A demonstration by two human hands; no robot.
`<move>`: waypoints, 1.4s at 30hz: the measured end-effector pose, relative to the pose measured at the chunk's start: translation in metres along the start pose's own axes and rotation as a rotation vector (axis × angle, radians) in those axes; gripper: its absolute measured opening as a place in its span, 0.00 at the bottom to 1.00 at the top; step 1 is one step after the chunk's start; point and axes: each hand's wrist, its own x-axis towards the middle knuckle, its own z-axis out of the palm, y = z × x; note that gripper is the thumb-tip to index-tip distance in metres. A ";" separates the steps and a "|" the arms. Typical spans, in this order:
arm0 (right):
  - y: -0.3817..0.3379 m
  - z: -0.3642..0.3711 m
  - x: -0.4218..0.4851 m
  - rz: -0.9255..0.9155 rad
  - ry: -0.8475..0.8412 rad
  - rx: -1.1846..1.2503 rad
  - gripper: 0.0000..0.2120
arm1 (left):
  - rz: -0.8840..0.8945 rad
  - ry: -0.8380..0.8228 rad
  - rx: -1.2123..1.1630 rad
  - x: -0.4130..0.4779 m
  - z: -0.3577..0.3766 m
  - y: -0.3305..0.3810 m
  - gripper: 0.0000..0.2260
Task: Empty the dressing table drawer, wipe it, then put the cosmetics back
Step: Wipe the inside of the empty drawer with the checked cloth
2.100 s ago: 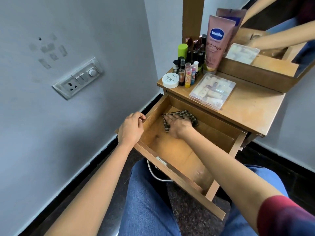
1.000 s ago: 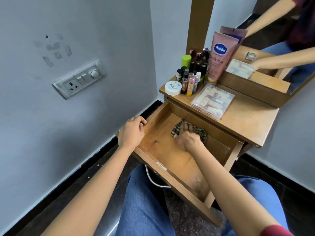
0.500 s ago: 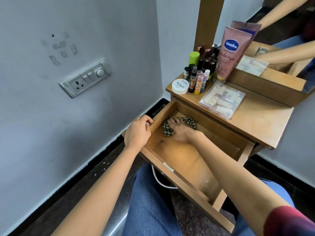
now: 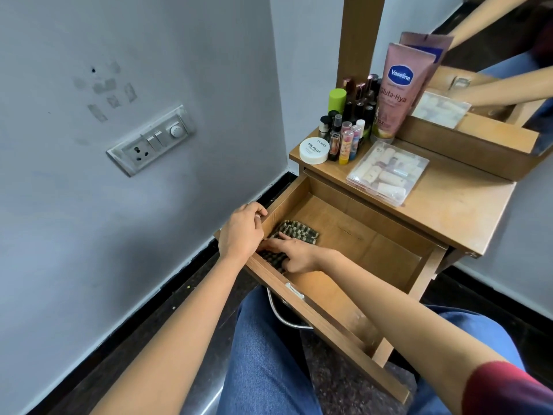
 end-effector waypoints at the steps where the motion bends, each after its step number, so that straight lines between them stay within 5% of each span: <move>1: -0.001 0.001 -0.001 -0.001 0.032 0.014 0.37 | 0.001 -0.001 0.000 0.000 0.000 0.000 0.10; 13: -0.019 0.004 -0.002 0.067 -0.103 -0.469 0.33 | -0.011 -0.029 -0.015 0.001 0.002 -0.002 0.09; 24: -0.002 0.003 -0.058 0.068 -0.248 -0.406 0.28 | -0.019 -0.033 -0.015 -0.003 -0.001 -0.001 0.10; 42: 0.009 0.004 -0.145 0.199 -0.559 -0.329 0.40 | 0.016 -0.019 0.008 -0.004 0.001 0.000 0.09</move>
